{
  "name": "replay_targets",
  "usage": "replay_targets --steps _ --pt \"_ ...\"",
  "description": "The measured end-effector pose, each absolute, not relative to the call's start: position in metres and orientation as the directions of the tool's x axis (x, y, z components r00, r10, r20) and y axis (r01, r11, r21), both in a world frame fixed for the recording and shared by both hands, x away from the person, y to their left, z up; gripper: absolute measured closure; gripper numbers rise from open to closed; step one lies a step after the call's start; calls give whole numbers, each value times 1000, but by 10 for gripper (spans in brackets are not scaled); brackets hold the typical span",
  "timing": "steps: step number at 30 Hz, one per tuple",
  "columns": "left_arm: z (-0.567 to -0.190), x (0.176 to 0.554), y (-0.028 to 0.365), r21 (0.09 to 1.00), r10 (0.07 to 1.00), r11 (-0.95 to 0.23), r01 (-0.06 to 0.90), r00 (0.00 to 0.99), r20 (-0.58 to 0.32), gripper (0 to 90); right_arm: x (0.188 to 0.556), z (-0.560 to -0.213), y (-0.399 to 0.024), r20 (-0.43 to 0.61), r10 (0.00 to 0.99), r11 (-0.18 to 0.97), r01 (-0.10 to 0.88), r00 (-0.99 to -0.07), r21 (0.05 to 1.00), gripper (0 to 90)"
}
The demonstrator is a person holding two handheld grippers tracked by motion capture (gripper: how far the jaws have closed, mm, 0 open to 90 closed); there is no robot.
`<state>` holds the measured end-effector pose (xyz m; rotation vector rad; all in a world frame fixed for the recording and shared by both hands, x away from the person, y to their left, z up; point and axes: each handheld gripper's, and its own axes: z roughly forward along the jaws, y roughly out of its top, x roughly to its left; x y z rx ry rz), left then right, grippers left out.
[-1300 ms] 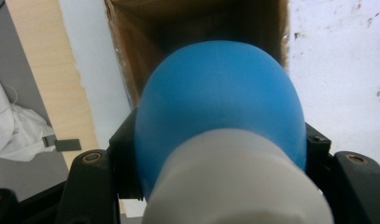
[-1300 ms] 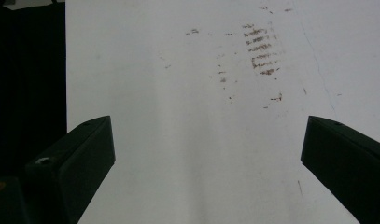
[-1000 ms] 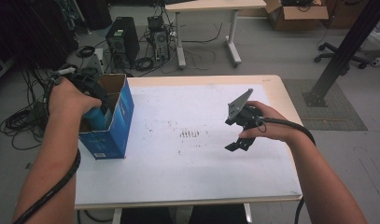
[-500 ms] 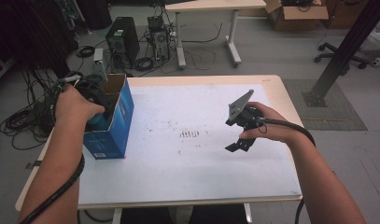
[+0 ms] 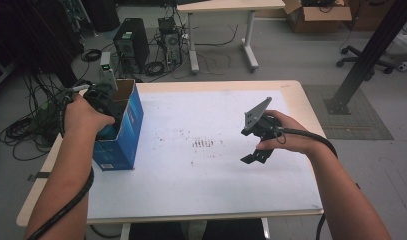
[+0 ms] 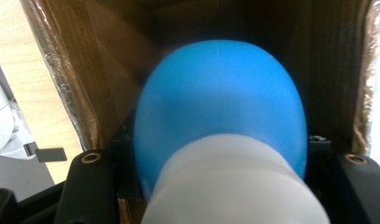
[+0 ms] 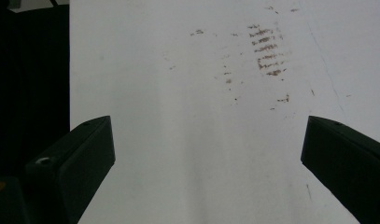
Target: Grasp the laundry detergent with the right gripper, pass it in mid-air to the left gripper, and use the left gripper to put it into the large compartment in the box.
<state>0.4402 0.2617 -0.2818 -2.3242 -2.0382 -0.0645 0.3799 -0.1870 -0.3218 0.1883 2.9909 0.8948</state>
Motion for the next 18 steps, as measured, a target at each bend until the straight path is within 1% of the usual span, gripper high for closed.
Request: replay_targets --steps 6,18 --pt "-287 441 263 -20 989 -129 991 130 66 374 379 -322 -189 19 127 828 116 -992 549 28" --pt "-289 443 264 -10 990 -124 992 125 59 372 379 -321 -188 6 130 830 112 -991 546 28"
